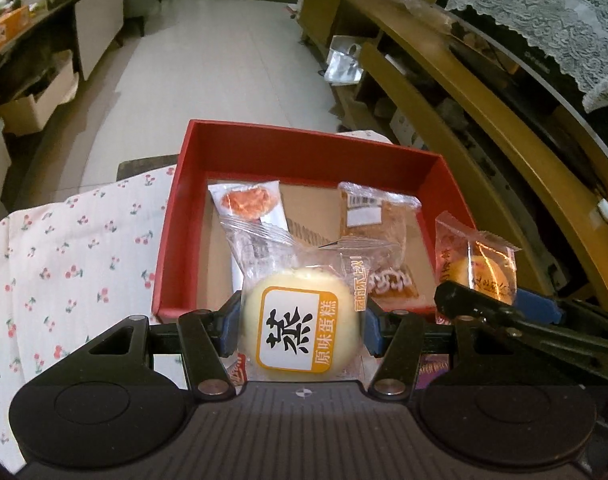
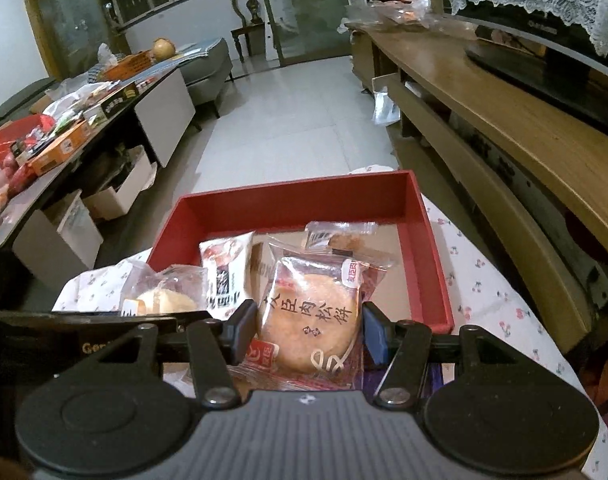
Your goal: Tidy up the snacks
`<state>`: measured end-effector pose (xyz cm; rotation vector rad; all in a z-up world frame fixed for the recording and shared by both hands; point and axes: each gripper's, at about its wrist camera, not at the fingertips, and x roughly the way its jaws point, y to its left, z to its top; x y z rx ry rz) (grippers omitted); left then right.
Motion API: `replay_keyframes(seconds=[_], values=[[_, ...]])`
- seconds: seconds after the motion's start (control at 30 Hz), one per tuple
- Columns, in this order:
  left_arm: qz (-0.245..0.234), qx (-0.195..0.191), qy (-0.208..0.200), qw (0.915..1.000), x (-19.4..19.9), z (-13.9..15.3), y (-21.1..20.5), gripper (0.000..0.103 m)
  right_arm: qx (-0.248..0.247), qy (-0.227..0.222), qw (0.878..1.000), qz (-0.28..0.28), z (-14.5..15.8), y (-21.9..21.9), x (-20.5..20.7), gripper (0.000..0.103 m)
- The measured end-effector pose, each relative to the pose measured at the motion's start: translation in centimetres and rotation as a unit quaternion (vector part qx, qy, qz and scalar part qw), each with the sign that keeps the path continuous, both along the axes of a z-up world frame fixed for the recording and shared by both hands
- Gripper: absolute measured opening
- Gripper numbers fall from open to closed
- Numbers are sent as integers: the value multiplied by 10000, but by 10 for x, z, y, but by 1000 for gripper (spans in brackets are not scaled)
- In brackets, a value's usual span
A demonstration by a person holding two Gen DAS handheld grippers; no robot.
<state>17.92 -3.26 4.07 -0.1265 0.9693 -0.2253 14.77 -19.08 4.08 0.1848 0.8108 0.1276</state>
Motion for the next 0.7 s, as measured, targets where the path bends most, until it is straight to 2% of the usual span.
replay_keyframes(seconds=[0.3,0.7], values=[[146,150,-42,9998,30,-6,-3,64,14,29,10000,-77,-8,0,38,82],[328,305,56,9990,52,-24,-2,64,-13,182,9998,-47,-32,4,68,82]])
